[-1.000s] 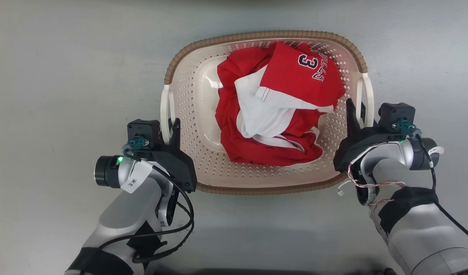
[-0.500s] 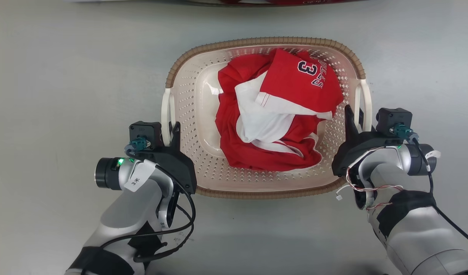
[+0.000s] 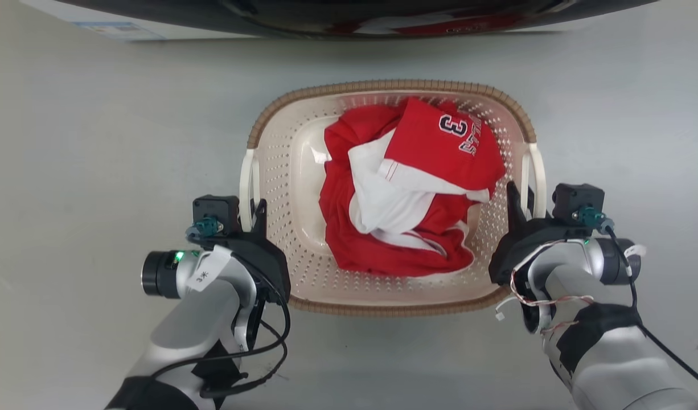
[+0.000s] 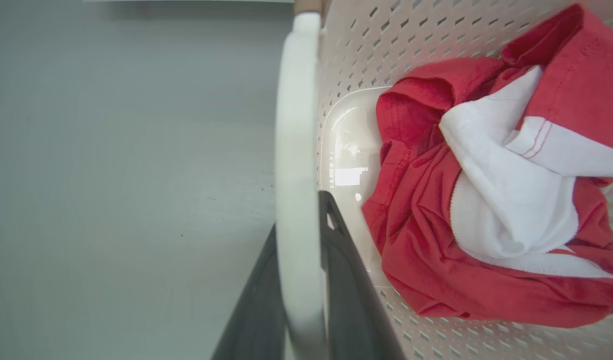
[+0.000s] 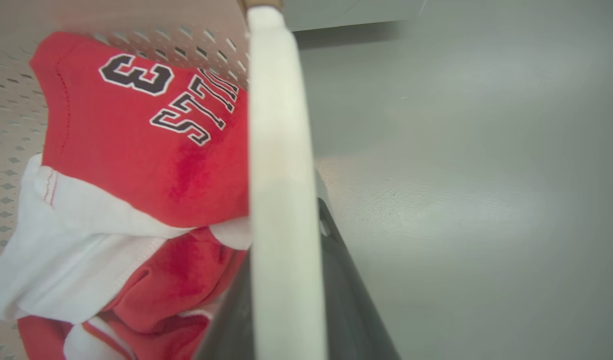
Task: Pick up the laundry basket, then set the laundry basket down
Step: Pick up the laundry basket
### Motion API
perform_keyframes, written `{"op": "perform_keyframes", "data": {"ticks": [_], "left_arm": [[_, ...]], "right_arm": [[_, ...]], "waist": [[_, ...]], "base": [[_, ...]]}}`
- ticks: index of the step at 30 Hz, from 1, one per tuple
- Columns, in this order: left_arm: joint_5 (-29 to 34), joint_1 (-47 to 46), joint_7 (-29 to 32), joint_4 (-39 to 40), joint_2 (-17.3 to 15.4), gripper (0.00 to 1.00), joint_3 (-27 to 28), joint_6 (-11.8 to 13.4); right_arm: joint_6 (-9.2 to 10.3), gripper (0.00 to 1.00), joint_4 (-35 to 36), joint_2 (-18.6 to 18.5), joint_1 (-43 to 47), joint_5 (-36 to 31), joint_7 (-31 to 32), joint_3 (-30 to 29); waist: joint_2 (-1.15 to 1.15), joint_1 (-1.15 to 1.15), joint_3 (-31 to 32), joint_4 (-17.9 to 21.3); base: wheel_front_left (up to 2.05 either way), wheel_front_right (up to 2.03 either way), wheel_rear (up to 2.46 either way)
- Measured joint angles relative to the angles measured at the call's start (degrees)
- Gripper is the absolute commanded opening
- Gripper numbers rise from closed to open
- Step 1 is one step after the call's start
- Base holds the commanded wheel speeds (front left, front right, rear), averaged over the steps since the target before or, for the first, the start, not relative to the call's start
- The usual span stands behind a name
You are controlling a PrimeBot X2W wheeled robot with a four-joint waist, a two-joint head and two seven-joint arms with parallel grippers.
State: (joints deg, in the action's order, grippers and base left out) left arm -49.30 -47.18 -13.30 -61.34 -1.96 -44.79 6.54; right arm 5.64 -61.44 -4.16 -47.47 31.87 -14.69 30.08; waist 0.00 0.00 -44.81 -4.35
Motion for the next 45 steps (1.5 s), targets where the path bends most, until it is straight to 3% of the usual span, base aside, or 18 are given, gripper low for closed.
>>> {"op": "perform_keyframes", "data": {"ticks": [8, 19, 45], "left_arm": [[-1.0, 3.1, 0.6, -1.9, 0.2, 0.00, -1.0, -0.5], [-3.3, 9.1, 4.8, -5.1, 0.4, 0.00, -3.1, -2.5], [-6.8, 22.6, 11.2, -8.2, 0.0, 0.00, -5.9, -4.1]], "right_arm": [[0.48, 0.00, -0.1, 0.3, 4.2, 4.0, 0.6, 3.2], [0.99, 0.00, 0.1, 0.6, 11.2, 9.7, 6.4, 9.1], [1.94, 0.00, 3.5, 0.5, 24.7, 19.8, 14.7, 20.6]], "waist": [[0.00, 0.00, 4.5, 0.3], [0.00, -0.01, 13.6, 0.7], [-0.01, -0.02, 34.7, 2.0]], "base": [[0.00, 0.00, 0.00], [0.00, 0.00, 0.00], [0.00, 0.00, 0.00]]}}
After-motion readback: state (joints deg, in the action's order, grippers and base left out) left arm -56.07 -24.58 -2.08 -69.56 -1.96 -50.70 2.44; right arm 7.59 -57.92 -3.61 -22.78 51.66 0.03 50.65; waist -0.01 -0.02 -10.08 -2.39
